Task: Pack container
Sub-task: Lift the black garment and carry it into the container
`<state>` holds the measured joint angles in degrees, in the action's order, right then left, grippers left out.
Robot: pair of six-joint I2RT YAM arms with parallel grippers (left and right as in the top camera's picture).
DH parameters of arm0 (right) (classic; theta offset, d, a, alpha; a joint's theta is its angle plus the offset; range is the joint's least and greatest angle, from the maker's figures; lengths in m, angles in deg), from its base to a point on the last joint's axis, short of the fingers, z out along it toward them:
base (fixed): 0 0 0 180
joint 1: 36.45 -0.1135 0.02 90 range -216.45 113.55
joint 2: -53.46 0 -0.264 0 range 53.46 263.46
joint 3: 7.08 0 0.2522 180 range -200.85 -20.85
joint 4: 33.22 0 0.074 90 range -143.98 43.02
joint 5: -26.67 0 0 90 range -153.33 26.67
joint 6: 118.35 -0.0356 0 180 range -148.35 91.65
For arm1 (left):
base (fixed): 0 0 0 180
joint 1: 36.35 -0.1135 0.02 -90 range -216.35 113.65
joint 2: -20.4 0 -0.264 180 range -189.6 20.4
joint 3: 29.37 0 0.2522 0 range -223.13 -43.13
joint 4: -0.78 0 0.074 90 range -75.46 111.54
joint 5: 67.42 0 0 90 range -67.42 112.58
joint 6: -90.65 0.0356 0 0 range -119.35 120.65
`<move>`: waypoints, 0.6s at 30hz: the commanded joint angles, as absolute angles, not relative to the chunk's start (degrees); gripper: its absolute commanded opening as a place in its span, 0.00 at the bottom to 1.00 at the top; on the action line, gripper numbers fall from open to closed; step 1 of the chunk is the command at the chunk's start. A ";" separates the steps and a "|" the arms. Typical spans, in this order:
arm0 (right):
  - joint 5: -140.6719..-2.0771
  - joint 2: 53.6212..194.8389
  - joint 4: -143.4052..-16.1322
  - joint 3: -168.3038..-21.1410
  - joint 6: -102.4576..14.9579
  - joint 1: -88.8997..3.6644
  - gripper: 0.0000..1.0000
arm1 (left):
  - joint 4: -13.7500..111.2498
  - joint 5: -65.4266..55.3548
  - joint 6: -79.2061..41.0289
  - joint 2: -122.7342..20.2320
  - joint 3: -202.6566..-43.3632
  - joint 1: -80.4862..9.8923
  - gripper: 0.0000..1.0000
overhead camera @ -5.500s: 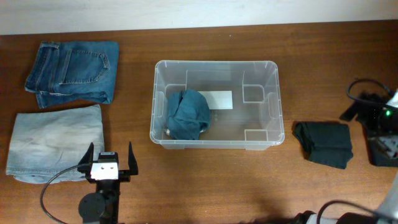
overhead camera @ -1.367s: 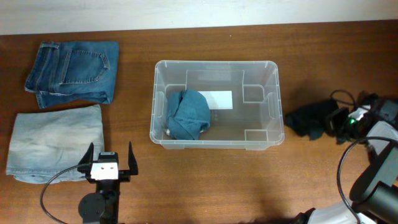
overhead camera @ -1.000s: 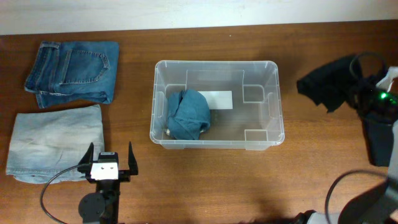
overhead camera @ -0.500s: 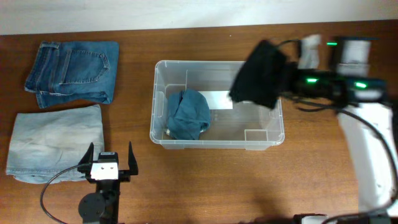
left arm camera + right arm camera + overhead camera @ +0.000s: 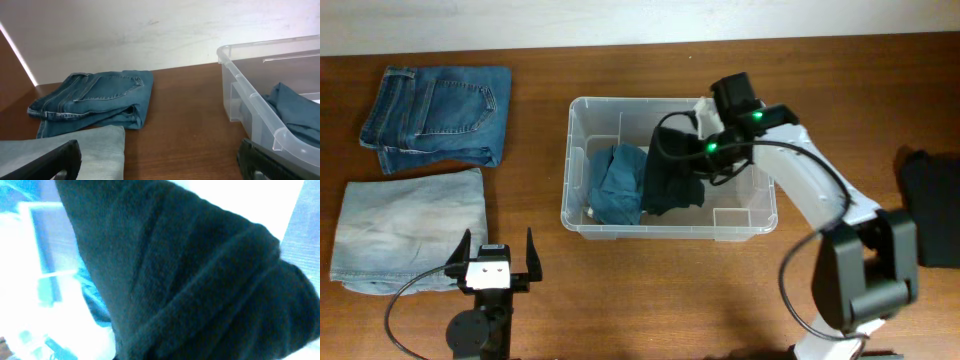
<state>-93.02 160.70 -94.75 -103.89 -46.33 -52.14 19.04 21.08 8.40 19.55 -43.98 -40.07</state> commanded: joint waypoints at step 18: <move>-80.32 167.30 -92.54 -104.57 -45.70 -53.80 0.88 | 19.12 21.28 9.12 20.04 -43.65 -39.88 0.99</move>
